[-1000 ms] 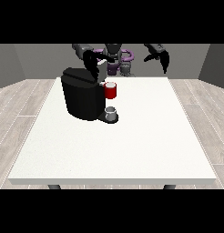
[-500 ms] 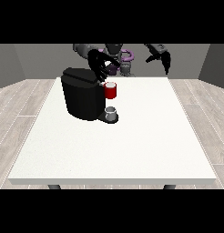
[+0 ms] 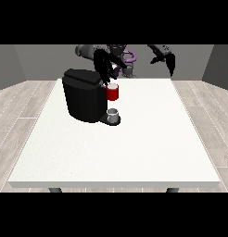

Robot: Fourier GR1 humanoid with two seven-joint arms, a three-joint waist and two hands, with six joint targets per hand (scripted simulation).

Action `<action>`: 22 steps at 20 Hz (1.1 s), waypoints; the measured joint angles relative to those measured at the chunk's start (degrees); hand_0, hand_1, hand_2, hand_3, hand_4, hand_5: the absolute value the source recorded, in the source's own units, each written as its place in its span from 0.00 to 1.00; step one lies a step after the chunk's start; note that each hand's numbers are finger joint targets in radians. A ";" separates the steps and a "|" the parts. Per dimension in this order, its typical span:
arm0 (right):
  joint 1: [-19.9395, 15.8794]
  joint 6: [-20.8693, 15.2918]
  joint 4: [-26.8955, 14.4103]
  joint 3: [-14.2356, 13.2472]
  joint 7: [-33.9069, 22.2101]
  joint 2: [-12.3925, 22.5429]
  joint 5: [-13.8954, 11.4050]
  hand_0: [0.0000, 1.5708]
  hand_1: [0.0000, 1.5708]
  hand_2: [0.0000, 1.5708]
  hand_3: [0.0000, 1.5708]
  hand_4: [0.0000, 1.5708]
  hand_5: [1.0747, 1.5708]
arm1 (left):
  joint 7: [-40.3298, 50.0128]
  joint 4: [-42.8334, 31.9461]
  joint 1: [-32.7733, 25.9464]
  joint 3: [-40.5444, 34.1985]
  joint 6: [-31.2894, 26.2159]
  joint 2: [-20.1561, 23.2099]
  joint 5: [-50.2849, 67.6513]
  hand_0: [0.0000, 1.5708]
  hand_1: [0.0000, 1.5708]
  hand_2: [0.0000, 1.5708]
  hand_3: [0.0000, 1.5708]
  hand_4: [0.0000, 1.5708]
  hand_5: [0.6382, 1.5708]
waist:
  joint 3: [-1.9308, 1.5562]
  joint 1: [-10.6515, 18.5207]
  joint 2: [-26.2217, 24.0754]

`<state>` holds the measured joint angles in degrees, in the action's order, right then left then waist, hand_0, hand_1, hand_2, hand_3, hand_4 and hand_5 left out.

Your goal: Insert the coffee pod into the coffee machine and close the lid

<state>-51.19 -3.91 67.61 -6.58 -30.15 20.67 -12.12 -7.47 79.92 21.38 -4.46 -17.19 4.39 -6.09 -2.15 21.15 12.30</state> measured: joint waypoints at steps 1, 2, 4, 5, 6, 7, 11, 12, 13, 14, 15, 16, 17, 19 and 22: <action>-0.22 -0.02 0.80 -0.39 -1.43 0.55 -0.20 0.00 0.00 0.00 0.00 0.00 1.00 | -0.02 -0.02 0.55 0.26 -0.22 -0.09 0.02 0.00 0.00 0.00 0.00 0.24 1.00 | -0.10 0.72 0.54; -0.34 0.14 1.35 -0.75 -2.83 1.22 -0.42 0.00 0.00 0.00 0.00 0.00 1.00 | 0.14 -0.04 0.88 0.51 -0.40 -0.25 0.08 0.00 0.00 0.00 0.00 0.23 1.00 | -0.24 1.52 0.83; -0.49 0.47 3.01 -1.58 -5.45 2.42 -0.63 0.00 0.00 0.00 0.00 0.00 1.00 | -0.09 -0.09 1.70 0.83 -0.96 -0.28 0.27 0.00 0.00 0.00 0.00 0.16 1.00 | -0.39 2.89 1.80; -0.73 0.95 3.78 -1.90 -6.47 3.03 -0.63 0.00 0.00 0.00 0.00 0.00 1.00 | -0.03 -0.25 2.29 0.86 -1.25 -0.22 0.43 0.00 0.00 0.00 0.00 0.00 1.00 | -0.47 3.41 2.31; -0.77 1.15 4.69 -2.19 -7.37 3.55 -0.81 0.00 0.00 0.00 0.00 0.00 1.00 | -0.14 -0.34 2.76 0.99 -1.43 -0.25 0.47 0.00 0.00 0.00 0.00 0.14 1.00 | -0.52 3.94 2.82; -0.99 1.56 5.44 -2.63 -7.68 4.27 -0.87 0.00 0.00 0.00 0.00 0.00 1.00 | -0.23 -0.26 3.10 1.20 -1.51 -0.33 0.42 0.00 0.00 0.00 0.00 0.13 1.00 | -0.47 4.55 3.27; -1.07 2.73 7.64 -4.24 -9.26 6.09 -1.24 0.00 0.00 0.00 0.00 0.00 1.00 | -0.29 -0.06 5.52 2.30 -2.31 -0.65 0.36 0.00 0.00 0.00 0.00 0.19 1.00 | -0.88 7.09 5.72; -1.86 1.82 7.31 -5.55 -8.75 6.01 -0.53 0.00 0.00 0.00 0.00 0.00 1.00 | -0.15 0.06 6.03 2.48 -2.53 -0.59 0.35 0.00 0.00 0.00 0.00 0.17 1.00 | -0.95 7.98 6.31; -2.97 2.03 8.05 -5.00 -6.26 5.06 0.11 0.00 0.00 0.00 0.00 0.00 1.00 | -0.14 0.11 6.21 2.76 -2.73 -0.60 0.25 0.00 0.00 0.00 0.00 0.19 1.00 | -0.38 9.20 6.67; -4.11 2.00 8.74 -4.37 -4.35 3.73 0.81 0.00 0.00 0.00 0.00 0.00 1.00 | -0.04 0.30 6.65 3.10 -2.90 -0.61 0.11 0.00 0.00 0.00 0.00 0.20 1.00 | 0.16 10.51 7.06; -5.16 2.17 9.22 -3.73 -2.26 2.71 1.35 0.00 0.00 0.00 0.00 0.03 1.00 | 0.15 0.52 7.42 3.28 -2.92 -0.77 0.13 0.00 0.00 0.00 0.00 0.22 1.00 | 0.59 11.24 7.78; -6.27 2.08 9.35 -3.30 -0.39 1.83 1.72 0.00 0.00 0.00 0.00 0.08 1.00 | 0.58 0.73 8.28 3.48 -2.96 -0.99 0.21 0.00 0.00 0.00 0.00 0.22 1.00 | 0.93 11.90 8.52; -7.22 1.90 9.40 -2.64 1.38 1.02 1.68 0.00 0.00 0.00 0.00 0.06 1.00 | 0.85 0.89 8.99 3.70 -2.76 -1.37 0.17 0.00 0.00 0.00 0.00 0.22 1.00 | 1.20 12.32 9.23; -8.96 1.98 8.28 -2.09 4.23 0.01 2.02 0.00 0.00 0.00 0.00 0.00 1.00 | 1.87 1.72 9.65 4.53 -2.55 -1.91 -0.18 0.00 0.00 0.00 0.00 0.21 1.00 | 1.59 12.99 9.51; -10.58 1.74 6.17 -1.73 8.63 -1.35 2.33 0.00 0.00 0.00 0.00 0.00 1.00 | 2.68 2.97 9.77 5.05 -2.72 -1.96 -0.26 0.00 0.00 0.00 0.00 0.16 1.00 | 1.89 13.02 9.78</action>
<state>-61.78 -2.17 73.78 -8.31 -21.52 19.32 -9.79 -4.80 82.89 31.15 0.58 -19.91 2.44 -6.34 -0.26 34.17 22.08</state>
